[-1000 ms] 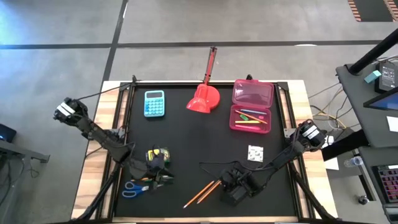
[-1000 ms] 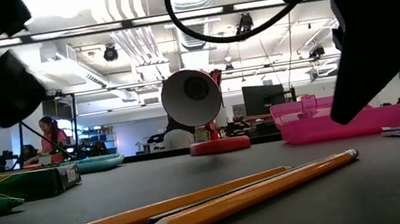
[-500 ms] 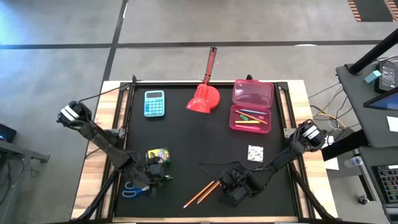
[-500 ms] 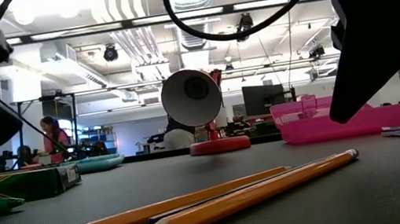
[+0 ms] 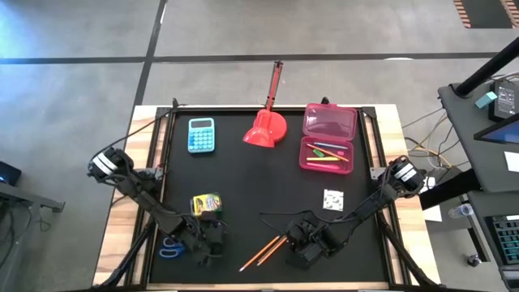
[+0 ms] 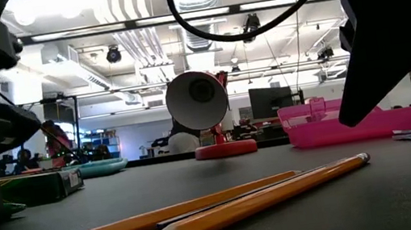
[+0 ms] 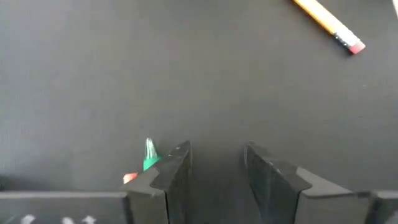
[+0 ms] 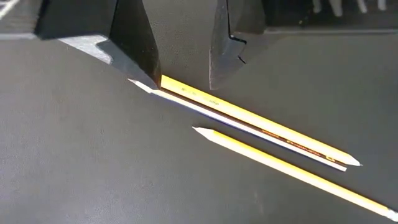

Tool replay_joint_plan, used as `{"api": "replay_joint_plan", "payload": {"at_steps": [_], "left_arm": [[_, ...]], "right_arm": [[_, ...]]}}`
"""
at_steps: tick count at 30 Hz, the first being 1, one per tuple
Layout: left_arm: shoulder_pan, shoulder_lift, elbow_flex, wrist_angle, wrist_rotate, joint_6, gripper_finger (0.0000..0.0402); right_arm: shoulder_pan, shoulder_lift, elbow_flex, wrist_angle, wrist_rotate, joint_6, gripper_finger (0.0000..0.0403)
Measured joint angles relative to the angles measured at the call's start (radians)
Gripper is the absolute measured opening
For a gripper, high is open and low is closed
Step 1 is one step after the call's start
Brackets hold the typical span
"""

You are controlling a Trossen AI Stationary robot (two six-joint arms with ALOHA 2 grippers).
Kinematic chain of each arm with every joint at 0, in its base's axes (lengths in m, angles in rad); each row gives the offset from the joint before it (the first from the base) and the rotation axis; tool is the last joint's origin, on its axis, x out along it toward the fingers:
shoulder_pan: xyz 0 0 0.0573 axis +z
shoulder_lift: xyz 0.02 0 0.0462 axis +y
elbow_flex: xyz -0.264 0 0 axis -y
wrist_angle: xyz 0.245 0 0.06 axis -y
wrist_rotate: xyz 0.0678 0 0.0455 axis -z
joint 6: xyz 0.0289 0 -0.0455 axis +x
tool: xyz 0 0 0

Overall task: Pack school essentials
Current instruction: Put the green pen into the pink supply box

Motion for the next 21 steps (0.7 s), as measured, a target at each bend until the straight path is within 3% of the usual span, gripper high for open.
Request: {"api": "replay_joint_plan", "payload": {"at_steps": [7, 14, 21], "left_arm": [[0.002, -0.026, 0.042, -0.091, -0.051, 0.059, 0.0134], [0.001, -0.023, 0.040, -0.217, -0.076, -0.056, 0.0134], [0.002, -0.023, 0.040, -0.229, -0.058, -0.098, 0.0134]], "right_arm": [[0.000, 0.000, 0.000, -0.001, 0.000, -0.001, 0.0129], [0.000, 0.000, 0.000, 0.000, 0.000, -0.011, 0.0123], [0.000, 0.000, 0.000, 0.000, 0.000, -0.013, 0.0126]]}}
